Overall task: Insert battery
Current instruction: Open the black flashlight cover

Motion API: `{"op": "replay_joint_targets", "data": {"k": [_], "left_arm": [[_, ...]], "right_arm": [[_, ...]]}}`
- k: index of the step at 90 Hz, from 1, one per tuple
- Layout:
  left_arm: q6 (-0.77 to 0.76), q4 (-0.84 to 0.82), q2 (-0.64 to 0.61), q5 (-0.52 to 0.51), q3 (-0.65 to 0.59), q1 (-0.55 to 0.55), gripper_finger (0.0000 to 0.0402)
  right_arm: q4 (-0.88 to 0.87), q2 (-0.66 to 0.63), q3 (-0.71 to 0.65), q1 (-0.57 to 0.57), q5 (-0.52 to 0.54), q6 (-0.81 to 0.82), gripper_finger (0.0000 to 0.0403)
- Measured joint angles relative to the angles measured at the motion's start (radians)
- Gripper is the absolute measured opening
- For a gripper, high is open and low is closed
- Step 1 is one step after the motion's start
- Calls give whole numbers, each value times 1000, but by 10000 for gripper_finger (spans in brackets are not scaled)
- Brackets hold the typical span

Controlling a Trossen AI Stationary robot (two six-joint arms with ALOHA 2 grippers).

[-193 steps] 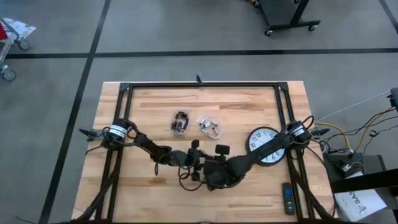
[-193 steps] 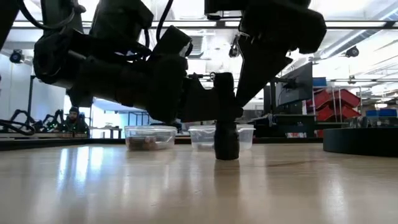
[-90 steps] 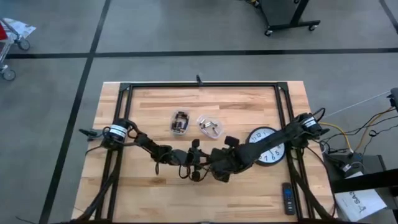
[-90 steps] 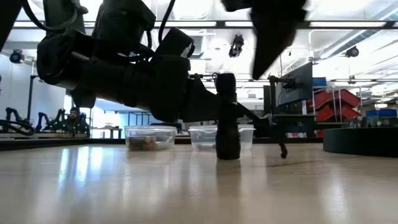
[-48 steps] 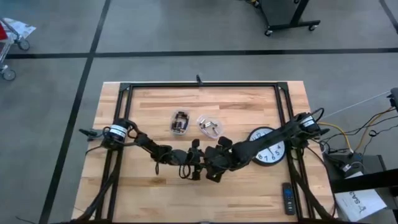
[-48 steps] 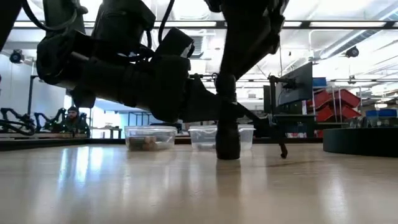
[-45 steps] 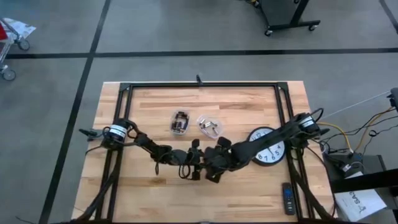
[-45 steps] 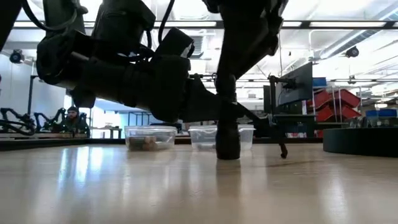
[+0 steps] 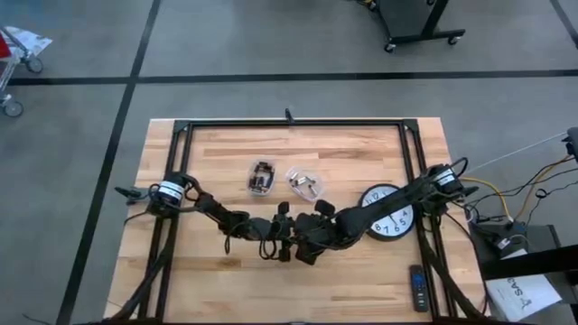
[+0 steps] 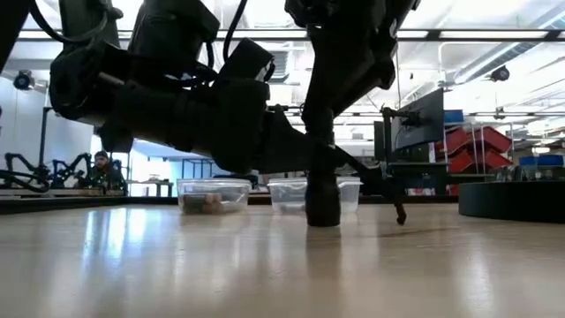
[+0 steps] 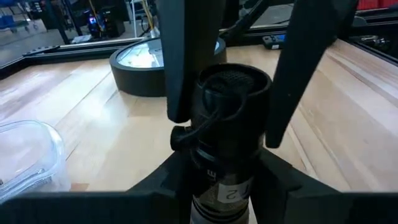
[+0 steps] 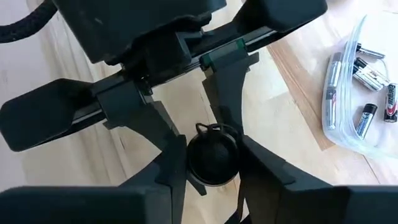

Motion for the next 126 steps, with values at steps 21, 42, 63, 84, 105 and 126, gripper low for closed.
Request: {"op": "replay_joint_targets", "data": {"k": [21,42,63,84,105,126], "left_arm": [[-1,0,-6,16,0,0,94],[8,-70,-60,78,-3,2,94],[14,-197,-121,176,-3,-1,94],[11,-259,-164,261,-5,-1,94],[-49,-331,-193,275,-3,-3,94],[-76,-342,-194,266,-1,-3,94]], "right_arm": [[-3,1,0,-1,-4,-43,98],[11,1,8,-10,-64,-280,91],[75,1,8,-40,-219,-577,89],[147,3,6,-90,-406,-875,97],[179,6,4,-135,-549,-1109,95],[167,0,5,-136,-511,-953,156]]}}
